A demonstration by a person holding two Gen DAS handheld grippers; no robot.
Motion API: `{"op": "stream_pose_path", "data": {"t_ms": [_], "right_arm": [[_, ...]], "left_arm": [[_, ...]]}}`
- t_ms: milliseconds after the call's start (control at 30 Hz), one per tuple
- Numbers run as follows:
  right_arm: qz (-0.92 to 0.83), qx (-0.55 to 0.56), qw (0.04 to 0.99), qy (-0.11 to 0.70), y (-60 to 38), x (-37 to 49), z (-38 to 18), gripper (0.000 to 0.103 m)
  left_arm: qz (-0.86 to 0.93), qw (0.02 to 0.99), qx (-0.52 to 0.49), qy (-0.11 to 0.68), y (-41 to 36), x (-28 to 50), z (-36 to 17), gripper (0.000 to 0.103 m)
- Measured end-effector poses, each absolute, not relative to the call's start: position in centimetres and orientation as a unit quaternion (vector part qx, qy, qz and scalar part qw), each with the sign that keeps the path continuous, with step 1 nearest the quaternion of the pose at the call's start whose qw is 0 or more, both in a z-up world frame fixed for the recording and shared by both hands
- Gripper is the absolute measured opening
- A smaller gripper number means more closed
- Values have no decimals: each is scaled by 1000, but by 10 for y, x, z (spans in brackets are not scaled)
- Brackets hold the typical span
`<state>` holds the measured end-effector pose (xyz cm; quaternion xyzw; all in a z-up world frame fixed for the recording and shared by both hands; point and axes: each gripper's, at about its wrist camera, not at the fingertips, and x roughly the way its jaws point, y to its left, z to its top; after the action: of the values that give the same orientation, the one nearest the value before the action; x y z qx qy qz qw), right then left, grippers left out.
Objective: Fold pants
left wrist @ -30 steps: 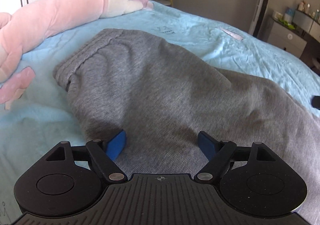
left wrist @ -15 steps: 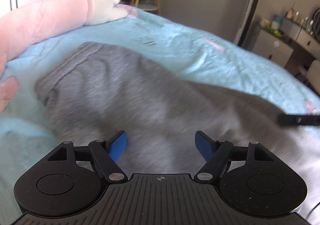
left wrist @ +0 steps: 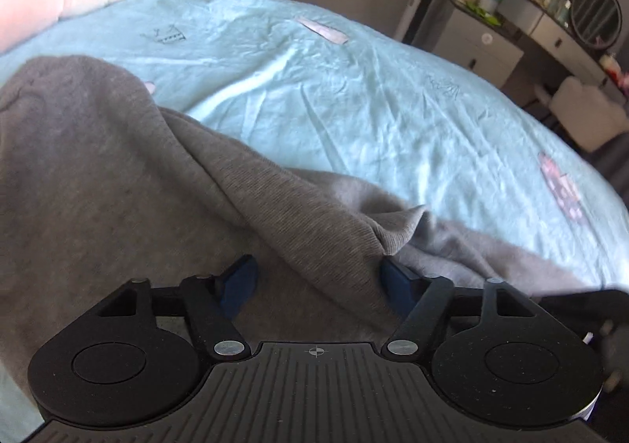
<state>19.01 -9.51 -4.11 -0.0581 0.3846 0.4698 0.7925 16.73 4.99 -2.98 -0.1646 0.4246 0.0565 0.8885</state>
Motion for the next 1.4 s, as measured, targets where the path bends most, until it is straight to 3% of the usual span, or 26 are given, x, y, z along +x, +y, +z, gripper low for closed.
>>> {"op": "stream_pose_path", "data": {"t_ms": [200, 267, 400, 500, 533, 600, 767, 800, 967, 1067, 1233, 1267, 1300, 1400], "right_arm": [[433, 194, 740, 477, -128, 250, -44, 25], [407, 234, 713, 521, -121, 264, -57, 37], [374, 304, 659, 578, -104, 276, -86, 41], [367, 320, 651, 583, -97, 280, -92, 35], [368, 317, 652, 582, -95, 282, -90, 21], [371, 295, 674, 567, -93, 285, -80, 12], [363, 209, 778, 469, -87, 319, -24, 9], [356, 199, 794, 451, -86, 326, -20, 3], [279, 140, 856, 412, -95, 329, -1, 9], [311, 155, 832, 432, -113, 304, 4, 11], [312, 74, 808, 495, -111, 264, -33, 11], [294, 64, 814, 497, -111, 265, -45, 10], [282, 54, 828, 482, -110, 267, -54, 3], [231, 56, 879, 414, -116, 272, -65, 0]], "left_arm": [[50, 887, -209, 408, 65, 156, -31, 71], [50, 889, -206, 406, 64, 155, -30, 71], [47, 888, -212, 406, 69, 149, -27, 71], [52, 888, -214, 403, 76, 140, -21, 76], [60, 889, -211, 402, 80, 137, -19, 78], [106, 888, -189, 405, 88, 132, -19, 79], [153, 892, -131, 404, 97, 126, -31, 73], [155, 894, -119, 402, 93, 126, -32, 75], [150, 901, -80, 399, 83, 126, -35, 81], [149, 903, -86, 394, 85, 126, -37, 83], [153, 907, -79, 384, 77, 126, -39, 88], [154, 908, -78, 381, 77, 126, -40, 90], [154, 910, -77, 377, 76, 127, -42, 93], [157, 915, -55, 367, 71, 127, -46, 95]]}}
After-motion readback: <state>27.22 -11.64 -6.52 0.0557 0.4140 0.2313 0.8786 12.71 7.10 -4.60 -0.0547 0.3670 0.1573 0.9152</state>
